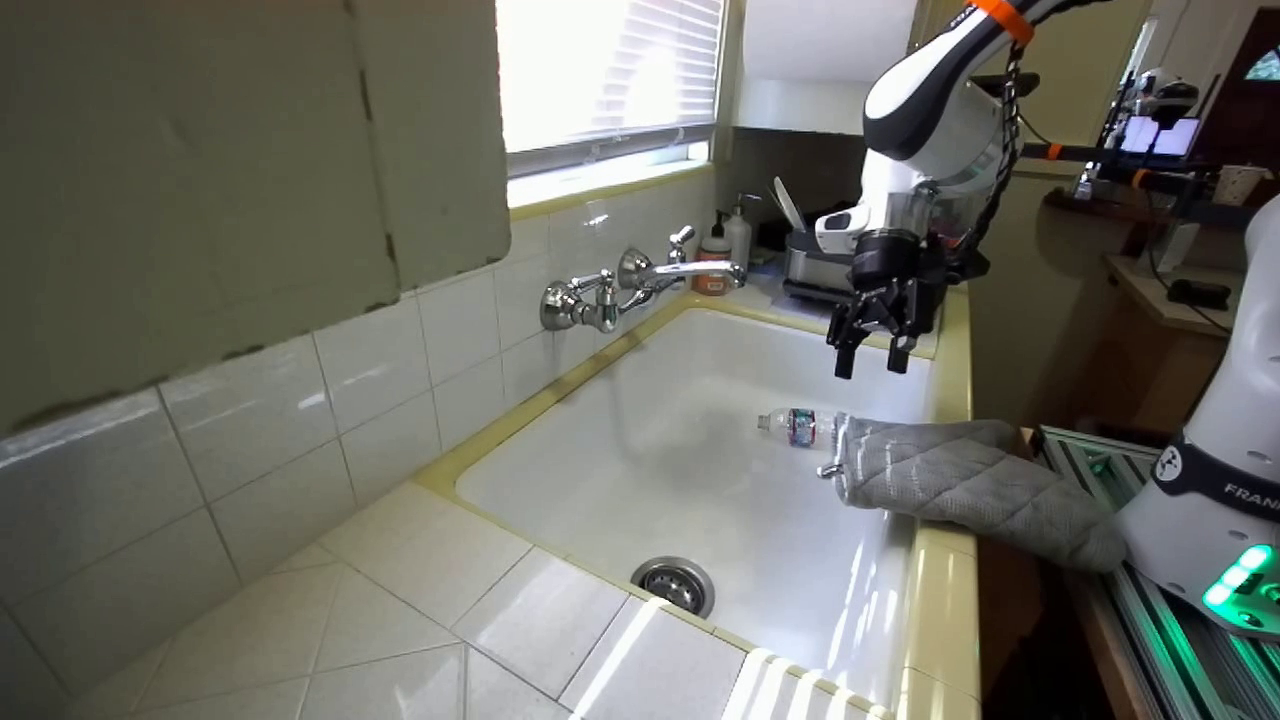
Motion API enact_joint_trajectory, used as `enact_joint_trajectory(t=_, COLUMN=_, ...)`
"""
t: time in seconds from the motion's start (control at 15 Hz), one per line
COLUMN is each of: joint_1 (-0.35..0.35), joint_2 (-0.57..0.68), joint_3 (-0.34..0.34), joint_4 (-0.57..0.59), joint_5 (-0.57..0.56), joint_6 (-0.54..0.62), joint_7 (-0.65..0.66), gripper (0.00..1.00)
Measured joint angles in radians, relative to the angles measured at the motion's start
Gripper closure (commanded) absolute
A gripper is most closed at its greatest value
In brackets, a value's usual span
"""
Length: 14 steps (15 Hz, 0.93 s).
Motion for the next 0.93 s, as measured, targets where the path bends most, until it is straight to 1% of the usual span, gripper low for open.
enact_joint_trajectory(t=0.4, joint_1=-0.041, joint_2=0.126, joint_3=0.064, joint_4=0.032, joint_5=0.023, joint_6=0.063, joint_7=0.014, gripper=0.00)
enact_joint_trajectory(t=0.8, joint_1=-0.067, joint_2=0.221, joint_3=0.116, joint_4=0.063, joint_5=0.020, joint_6=0.064, joint_7=0.062, gripper=0.00)
enact_joint_trajectory(t=0.93, joint_1=-0.074, joint_2=0.247, joint_3=0.131, joint_4=0.074, joint_5=0.020, joint_6=0.049, joint_7=0.079, gripper=0.00)
